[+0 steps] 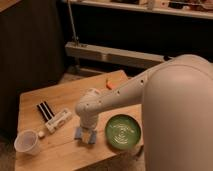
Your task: Wipe the white sponge on the table
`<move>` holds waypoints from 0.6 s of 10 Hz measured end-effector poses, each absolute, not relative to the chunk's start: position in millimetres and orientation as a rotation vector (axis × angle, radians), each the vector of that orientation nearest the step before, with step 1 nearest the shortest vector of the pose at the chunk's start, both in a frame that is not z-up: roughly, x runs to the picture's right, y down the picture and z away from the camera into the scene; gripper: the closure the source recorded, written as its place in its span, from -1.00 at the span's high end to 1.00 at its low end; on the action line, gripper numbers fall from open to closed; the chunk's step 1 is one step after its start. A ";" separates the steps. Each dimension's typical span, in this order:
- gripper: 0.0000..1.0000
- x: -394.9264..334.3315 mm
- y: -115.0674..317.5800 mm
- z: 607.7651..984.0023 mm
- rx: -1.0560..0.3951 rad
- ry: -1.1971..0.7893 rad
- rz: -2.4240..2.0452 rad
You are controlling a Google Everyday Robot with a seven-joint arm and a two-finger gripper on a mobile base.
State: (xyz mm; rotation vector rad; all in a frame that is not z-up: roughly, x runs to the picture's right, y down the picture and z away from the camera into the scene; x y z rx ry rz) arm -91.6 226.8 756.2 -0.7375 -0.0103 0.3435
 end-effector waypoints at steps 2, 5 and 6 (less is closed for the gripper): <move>-0.58 -99.8 258.8 734.5 -0.778 -0.040 0.312; -0.58 -118.8 301.2 711.5 -0.816 -0.051 0.235; -0.58 -128.5 317.4 706.6 -0.833 -0.055 0.197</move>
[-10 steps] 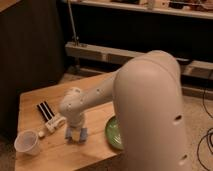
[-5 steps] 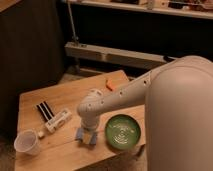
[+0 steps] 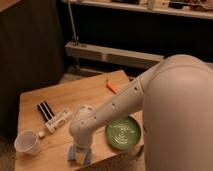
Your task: Wipe the white sponge on the table
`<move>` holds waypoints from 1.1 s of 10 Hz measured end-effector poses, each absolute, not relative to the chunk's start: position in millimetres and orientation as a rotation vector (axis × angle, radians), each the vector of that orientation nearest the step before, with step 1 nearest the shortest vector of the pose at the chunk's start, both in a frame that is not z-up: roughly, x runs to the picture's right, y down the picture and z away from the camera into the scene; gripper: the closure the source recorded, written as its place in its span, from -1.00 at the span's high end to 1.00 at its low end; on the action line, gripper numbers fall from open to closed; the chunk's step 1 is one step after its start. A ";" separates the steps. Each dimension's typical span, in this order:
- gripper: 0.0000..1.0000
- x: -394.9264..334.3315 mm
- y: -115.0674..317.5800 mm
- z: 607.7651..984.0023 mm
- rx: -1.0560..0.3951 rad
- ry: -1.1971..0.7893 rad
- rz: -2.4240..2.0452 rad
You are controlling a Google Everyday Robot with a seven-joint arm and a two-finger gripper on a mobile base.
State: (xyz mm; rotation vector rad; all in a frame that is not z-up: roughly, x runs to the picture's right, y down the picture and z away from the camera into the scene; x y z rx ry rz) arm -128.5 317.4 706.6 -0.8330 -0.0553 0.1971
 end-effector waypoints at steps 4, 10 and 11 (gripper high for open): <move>-0.58 -155.2 340.6 700.3 -0.858 -0.078 0.112; -0.58 -199.3 299.4 725.3 -0.836 -0.098 0.120; -0.58 -203.0 287.3 733.1 -0.830 -0.095 0.132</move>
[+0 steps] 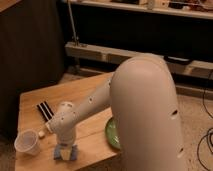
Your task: Wipe the white sponge on the table
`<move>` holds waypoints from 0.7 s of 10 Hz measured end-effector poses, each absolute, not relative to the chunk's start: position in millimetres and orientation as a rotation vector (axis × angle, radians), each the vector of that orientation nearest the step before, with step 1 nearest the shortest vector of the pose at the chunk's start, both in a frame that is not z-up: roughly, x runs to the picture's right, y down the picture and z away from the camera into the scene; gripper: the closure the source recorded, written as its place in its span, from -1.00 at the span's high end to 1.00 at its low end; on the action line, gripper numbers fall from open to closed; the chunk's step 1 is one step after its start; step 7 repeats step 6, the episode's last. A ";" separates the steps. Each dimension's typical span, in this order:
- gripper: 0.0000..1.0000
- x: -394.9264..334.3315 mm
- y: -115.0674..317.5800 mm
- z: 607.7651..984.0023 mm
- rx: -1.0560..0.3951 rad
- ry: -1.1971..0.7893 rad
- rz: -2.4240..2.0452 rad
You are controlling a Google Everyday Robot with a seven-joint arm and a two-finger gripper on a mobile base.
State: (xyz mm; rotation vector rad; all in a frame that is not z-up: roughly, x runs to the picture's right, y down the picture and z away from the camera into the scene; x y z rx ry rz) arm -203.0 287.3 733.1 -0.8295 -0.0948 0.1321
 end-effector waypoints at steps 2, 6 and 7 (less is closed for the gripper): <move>-0.58 -210.6 265.3 746.4 -0.815 -0.091 0.158; -0.58 -189.4 227.3 768.4 -0.795 -0.057 0.260; -0.58 -189.4 227.3 768.4 -0.795 -0.057 0.260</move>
